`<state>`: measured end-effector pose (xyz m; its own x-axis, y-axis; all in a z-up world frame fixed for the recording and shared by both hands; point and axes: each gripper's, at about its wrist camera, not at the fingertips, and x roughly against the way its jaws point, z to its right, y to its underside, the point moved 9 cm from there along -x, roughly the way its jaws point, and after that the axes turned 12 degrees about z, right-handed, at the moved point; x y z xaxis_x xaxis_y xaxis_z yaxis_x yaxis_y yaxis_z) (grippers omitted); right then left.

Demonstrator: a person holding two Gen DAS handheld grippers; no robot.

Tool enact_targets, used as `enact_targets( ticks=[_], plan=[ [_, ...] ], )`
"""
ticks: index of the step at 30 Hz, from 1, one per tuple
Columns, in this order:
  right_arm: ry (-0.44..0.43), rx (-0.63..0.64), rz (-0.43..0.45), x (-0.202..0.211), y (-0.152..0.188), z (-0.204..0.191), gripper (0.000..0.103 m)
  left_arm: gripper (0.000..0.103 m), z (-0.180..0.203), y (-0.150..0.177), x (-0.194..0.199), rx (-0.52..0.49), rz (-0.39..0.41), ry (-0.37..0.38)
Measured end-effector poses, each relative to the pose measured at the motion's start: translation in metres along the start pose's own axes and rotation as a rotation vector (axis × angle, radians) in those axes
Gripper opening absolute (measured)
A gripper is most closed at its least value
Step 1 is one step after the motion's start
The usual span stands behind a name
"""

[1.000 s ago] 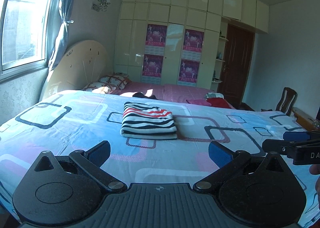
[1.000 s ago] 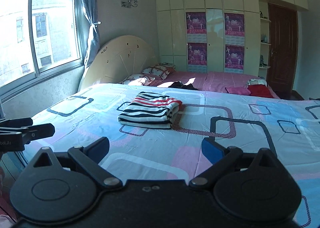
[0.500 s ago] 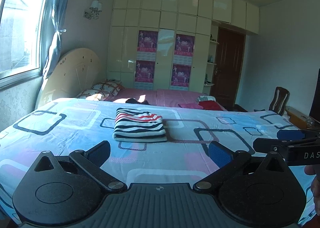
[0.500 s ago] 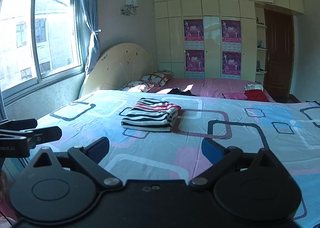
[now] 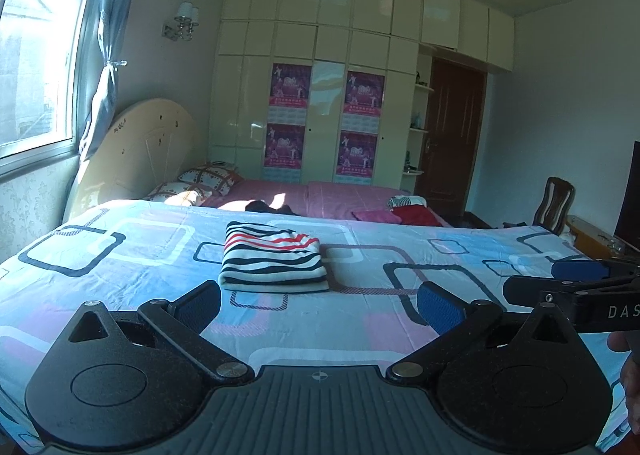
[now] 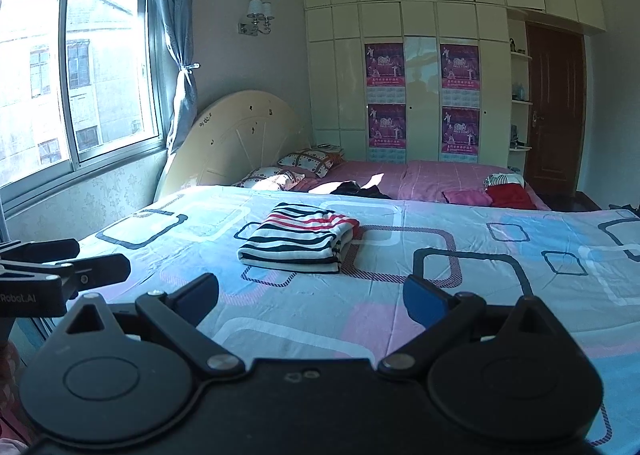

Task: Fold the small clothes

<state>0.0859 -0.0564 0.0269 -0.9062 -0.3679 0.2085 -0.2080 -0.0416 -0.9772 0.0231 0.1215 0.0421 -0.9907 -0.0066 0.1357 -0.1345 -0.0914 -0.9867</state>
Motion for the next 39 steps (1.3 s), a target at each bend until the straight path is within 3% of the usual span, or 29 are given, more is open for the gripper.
enact_targets(
  ticks=[39],
  plan=[
    [0.004, -0.006, 0.024, 0.002, -0.01, -0.008, 0.098, 0.103, 0.006, -0.012, 0.005, -0.025, 0.02, 0.014]
  ],
)
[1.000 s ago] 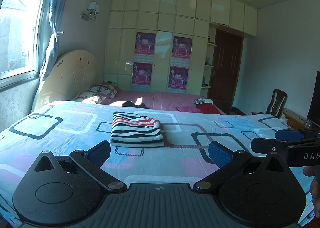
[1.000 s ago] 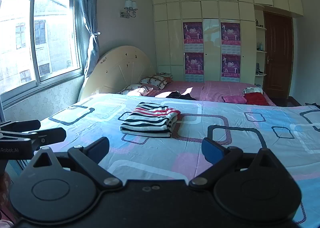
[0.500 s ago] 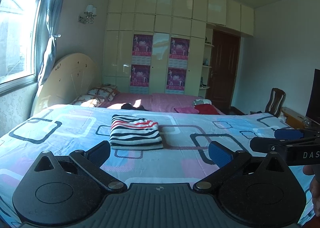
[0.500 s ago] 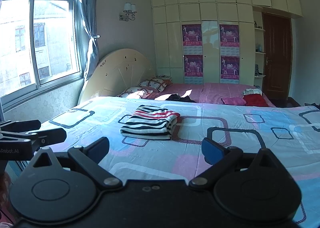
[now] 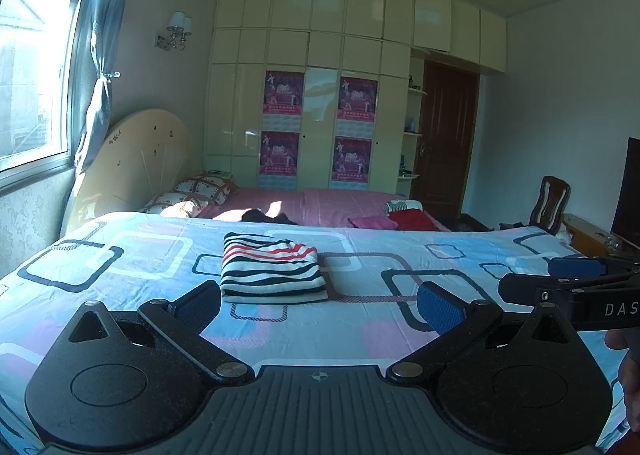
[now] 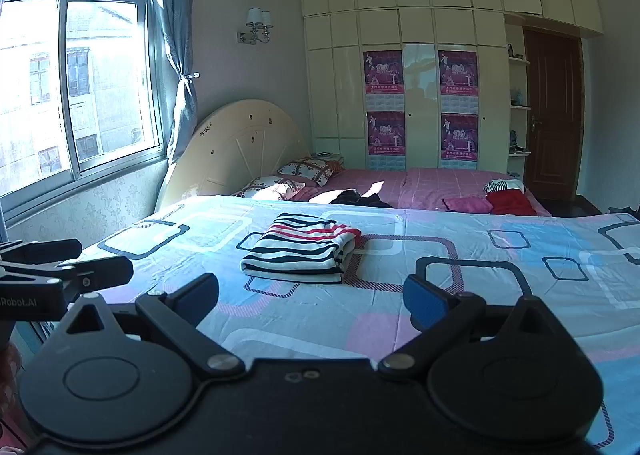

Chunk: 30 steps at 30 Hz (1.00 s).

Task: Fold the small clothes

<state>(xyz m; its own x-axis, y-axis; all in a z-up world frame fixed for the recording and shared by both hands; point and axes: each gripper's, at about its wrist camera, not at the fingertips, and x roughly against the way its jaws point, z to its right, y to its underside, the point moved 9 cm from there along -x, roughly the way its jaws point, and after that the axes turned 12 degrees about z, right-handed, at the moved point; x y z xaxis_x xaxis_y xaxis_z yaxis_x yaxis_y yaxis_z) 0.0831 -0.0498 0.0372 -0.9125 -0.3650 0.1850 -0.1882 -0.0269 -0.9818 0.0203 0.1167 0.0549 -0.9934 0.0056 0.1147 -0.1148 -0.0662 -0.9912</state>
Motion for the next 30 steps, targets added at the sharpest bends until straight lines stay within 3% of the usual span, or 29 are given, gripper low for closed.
enact_targets(
  ticks=[20, 30],
  plan=[
    [0.002, 0.004, 0.003, -0.002, -0.005, -0.002, 0.098, 0.103, 0.002, -0.006, -0.006, -0.001, 0.009, 0.009],
    [0.015, 0.012, 0.012, -0.006, -0.007, 0.002, 0.098, 0.103, -0.001, -0.013, -0.008, 0.025, 0.051, -0.016]
  ],
)
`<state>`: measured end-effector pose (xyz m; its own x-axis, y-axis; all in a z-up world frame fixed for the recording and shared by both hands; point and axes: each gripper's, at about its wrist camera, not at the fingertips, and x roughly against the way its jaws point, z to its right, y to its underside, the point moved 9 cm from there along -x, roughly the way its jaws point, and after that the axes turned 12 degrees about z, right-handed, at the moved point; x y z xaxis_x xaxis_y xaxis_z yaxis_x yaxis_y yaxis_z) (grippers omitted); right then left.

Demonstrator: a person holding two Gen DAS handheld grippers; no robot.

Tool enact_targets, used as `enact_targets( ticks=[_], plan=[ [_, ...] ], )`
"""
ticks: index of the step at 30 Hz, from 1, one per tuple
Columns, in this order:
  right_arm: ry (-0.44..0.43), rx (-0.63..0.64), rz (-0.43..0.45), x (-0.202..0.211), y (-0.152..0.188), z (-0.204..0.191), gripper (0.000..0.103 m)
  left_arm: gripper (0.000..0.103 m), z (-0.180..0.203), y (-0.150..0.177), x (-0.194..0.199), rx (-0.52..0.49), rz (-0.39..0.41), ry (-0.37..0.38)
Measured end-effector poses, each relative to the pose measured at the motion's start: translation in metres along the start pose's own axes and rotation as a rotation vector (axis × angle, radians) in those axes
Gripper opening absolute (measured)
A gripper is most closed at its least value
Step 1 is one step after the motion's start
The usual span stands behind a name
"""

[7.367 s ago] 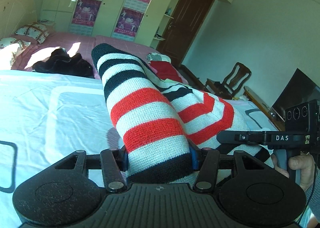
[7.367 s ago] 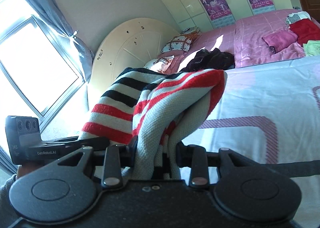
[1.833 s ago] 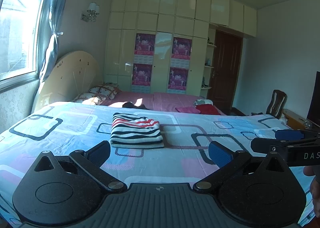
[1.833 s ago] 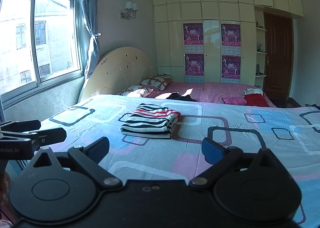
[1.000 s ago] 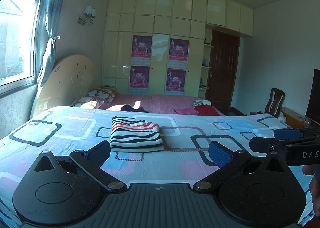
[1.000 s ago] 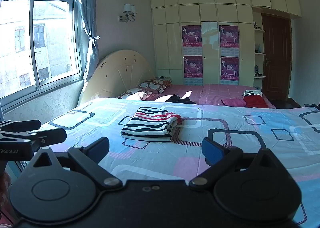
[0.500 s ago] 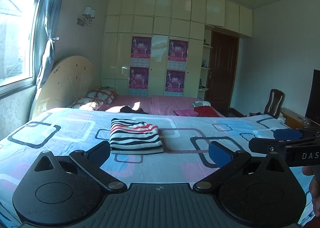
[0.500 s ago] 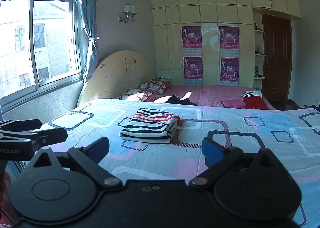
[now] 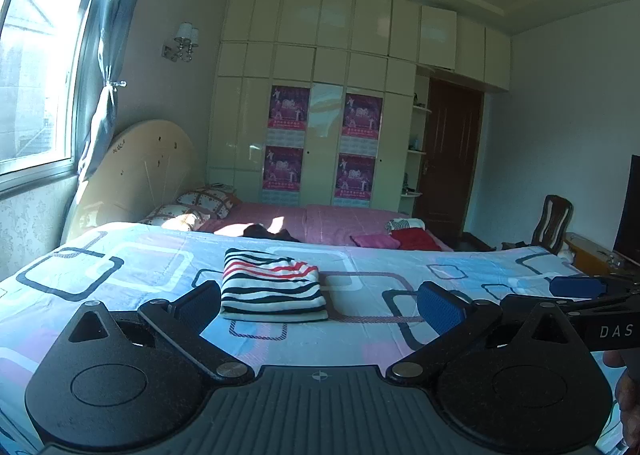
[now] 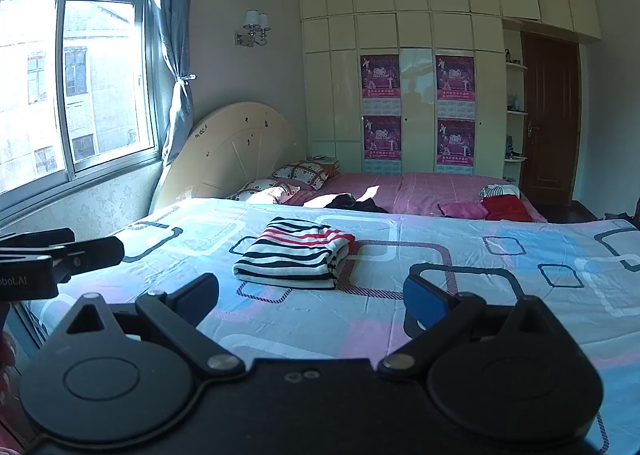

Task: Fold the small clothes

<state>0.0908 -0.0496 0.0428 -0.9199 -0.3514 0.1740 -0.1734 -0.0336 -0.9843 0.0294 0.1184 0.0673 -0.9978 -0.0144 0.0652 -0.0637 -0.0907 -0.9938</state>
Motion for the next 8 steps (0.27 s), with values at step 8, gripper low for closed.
enact_targets(
  ticks=[8],
  plan=[
    [-0.005, -0.006, 0.011, 0.0006, -0.0009, 0.0001, 0.099, 0.103, 0.0052, 0.0043, -0.002, -0.021, -0.009, 0.003]
  ],
)
